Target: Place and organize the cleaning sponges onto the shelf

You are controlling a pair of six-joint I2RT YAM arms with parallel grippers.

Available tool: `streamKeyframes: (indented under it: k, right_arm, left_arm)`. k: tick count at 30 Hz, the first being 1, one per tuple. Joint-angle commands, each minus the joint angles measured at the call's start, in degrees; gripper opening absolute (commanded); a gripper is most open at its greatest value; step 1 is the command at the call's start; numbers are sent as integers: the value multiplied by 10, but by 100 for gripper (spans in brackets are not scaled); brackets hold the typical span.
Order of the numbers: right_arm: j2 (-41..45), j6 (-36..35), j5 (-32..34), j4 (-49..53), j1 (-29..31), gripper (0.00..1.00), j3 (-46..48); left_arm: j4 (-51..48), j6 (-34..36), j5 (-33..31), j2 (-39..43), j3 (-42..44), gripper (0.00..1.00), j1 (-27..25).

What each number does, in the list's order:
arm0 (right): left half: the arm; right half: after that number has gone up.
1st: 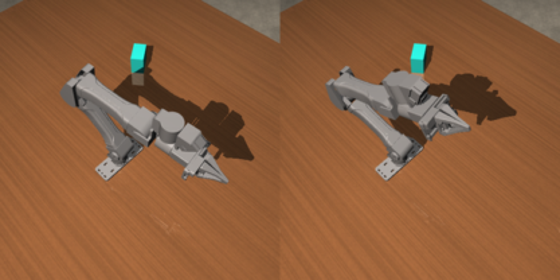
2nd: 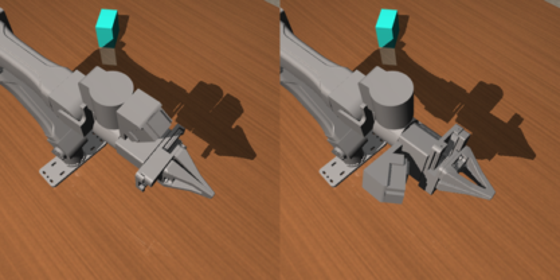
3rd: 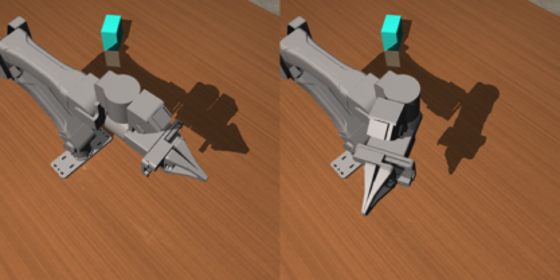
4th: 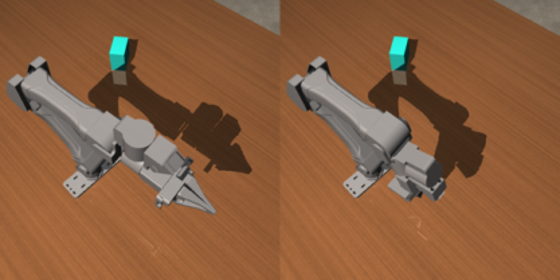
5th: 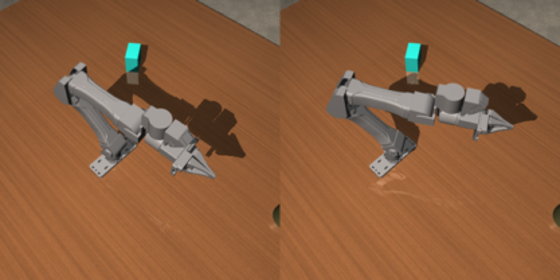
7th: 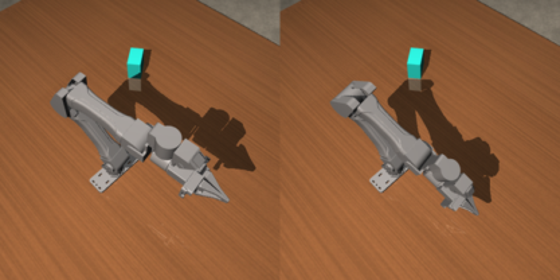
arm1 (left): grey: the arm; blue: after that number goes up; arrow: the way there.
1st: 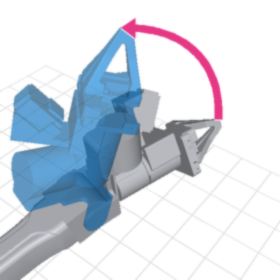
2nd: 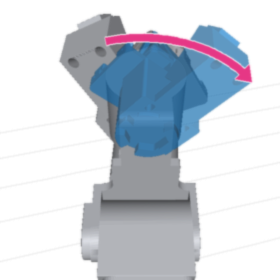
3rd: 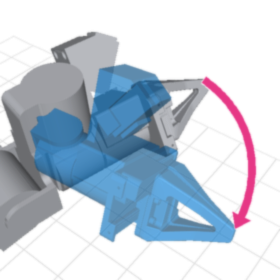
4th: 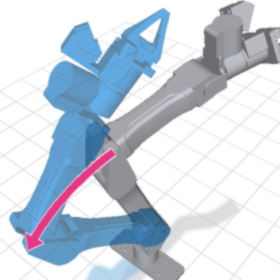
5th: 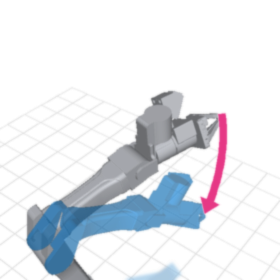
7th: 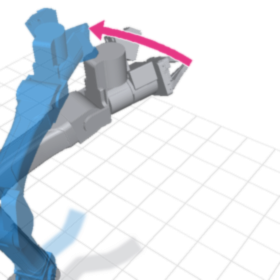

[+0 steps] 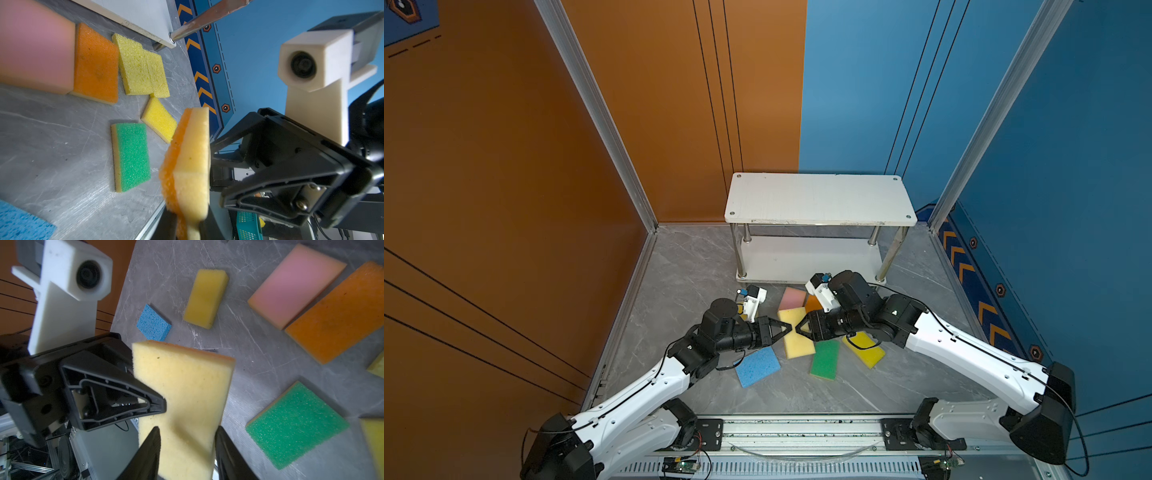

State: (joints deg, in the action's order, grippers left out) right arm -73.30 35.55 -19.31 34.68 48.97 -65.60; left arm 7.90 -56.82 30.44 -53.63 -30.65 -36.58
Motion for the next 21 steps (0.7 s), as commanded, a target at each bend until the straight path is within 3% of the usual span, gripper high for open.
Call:
streamKeyframes:
  k: [1,6,11,21]
  right_arm:
    - [14,15,19,-29,-3,53,6]
    - [40,45,23,-62,-24,60,17]
    - [75,80,-20,-89,-52,60,38]
    - [82,127,-56,-123,-34,58,50]
  left_arm:
    - [42,-27,-27,19,6,15,20]
    - [47,-68,-19,35,-8,15,67]
    - [80,-131,26,29,-11,15,117]
    - [102,-160,75,15,-31,15,141]
